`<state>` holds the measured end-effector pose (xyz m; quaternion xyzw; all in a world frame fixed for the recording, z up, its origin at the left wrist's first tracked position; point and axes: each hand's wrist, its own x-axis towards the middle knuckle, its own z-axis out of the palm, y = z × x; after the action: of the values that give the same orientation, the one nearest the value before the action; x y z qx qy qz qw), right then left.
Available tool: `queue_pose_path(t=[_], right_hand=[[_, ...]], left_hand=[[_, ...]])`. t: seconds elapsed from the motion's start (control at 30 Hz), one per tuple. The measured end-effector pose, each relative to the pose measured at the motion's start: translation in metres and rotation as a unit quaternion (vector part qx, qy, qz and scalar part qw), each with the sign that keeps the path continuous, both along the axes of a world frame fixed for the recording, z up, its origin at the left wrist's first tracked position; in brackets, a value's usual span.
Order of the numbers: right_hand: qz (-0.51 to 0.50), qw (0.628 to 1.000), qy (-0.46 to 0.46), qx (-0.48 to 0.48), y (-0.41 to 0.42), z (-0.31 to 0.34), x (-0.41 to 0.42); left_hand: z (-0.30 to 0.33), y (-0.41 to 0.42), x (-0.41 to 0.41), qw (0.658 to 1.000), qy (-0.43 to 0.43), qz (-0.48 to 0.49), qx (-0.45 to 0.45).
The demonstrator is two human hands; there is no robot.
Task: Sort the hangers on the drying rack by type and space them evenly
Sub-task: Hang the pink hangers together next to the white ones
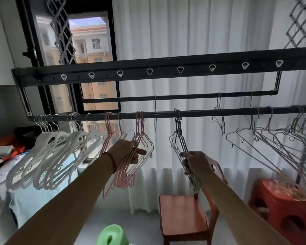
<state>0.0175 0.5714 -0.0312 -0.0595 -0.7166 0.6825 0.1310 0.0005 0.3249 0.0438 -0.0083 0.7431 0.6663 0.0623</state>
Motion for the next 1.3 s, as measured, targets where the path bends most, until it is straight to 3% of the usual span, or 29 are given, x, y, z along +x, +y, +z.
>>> queue_pose_path(t=[0.1, 0.13, 0.17, 0.23, 0.27, 0.3, 0.43, 0.53, 0.6, 0.67, 0.73, 0.8, 0.9, 0.97, 1.03, 1.1, 1.3], right_hand=[[0.025, 0.999, -0.022, 0.042, -0.004, -0.005, -0.004], [0.043, 0.997, -0.03, 0.049, -0.003, -0.004, -0.003], [0.063, 0.996, -0.035, 0.053, -0.002, -0.002, -0.001], [0.096, 0.993, -0.034, 0.062, 0.0, 0.001, 0.004], [0.1, 0.992, -0.027, 0.071, 0.002, 0.002, 0.006], [0.089, 0.991, -0.015, 0.098, 0.006, 0.003, 0.008], [-0.089, 0.945, 0.066, 0.307, 0.042, 0.014, 0.022], [-0.287, 0.865, 0.143, 0.386, 0.093, 0.025, 0.031], [-0.393, 0.778, 0.121, 0.476, 0.134, 0.031, 0.039], [-0.426, 0.724, -0.007, 0.542, 0.171, 0.035, 0.049], [-0.382, 0.738, -0.164, 0.531, 0.2, 0.036, 0.057], [-0.315, 0.805, -0.222, 0.45, 0.219, 0.033, 0.059], [-0.223, 0.934, -0.125, 0.251, 0.234, 0.032, 0.06], [-0.176, 0.975, -0.073, 0.11, 0.234, 0.031, 0.06], [-0.157, 0.986, -0.043, 0.041, 0.229, 0.029, 0.058], [-0.177, 0.979, -0.036, 0.09, 0.224, 0.029, 0.053], [-0.29, 0.909, 0.026, 0.297, 0.226, 0.04, 0.05]], left_hand=[[0.01, 0.007, 0.014, 0.994, -0.004, -0.026, -0.104], [0.014, 0.01, 0.02, 0.981, 0.016, -0.029, -0.191], [0.019, 0.014, 0.024, 0.945, 0.058, -0.014, -0.323], [0.026, 0.028, 0.032, 0.811, 0.185, 0.062, -0.552], [0.028, 0.041, 0.038, 0.763, 0.257, 0.094, -0.586], [0.031, 0.056, 0.043, 0.747, 0.312, 0.106, -0.578], [0.036, 0.128, 0.061, 0.773, 0.365, -0.015, -0.518], [0.031, 0.177, 0.062, 0.771, 0.378, -0.088, -0.504], [0.027, 0.208, 0.057, 0.787, 0.369, -0.138, -0.475], [0.023, 0.236, 0.052, 0.806, 0.344, -0.185, -0.445], [0.017, 0.263, 0.047, 0.829, 0.313, -0.217, -0.411], [0.011, 0.292, 0.041, 0.86, 0.274, -0.225, -0.367], [0.002, 0.333, 0.032, 0.91, 0.185, -0.23, -0.29], [-0.004, 0.35, 0.034, 0.941, 0.106, -0.242, -0.212], [-0.008, 0.36, 0.039, 0.959, 0.012, -0.261, -0.106], [-0.013, 0.366, 0.039, 0.966, -0.031, -0.252, -0.057], [-0.011, 0.38, 0.013, 0.986, 0.033, -0.156, -0.048]])
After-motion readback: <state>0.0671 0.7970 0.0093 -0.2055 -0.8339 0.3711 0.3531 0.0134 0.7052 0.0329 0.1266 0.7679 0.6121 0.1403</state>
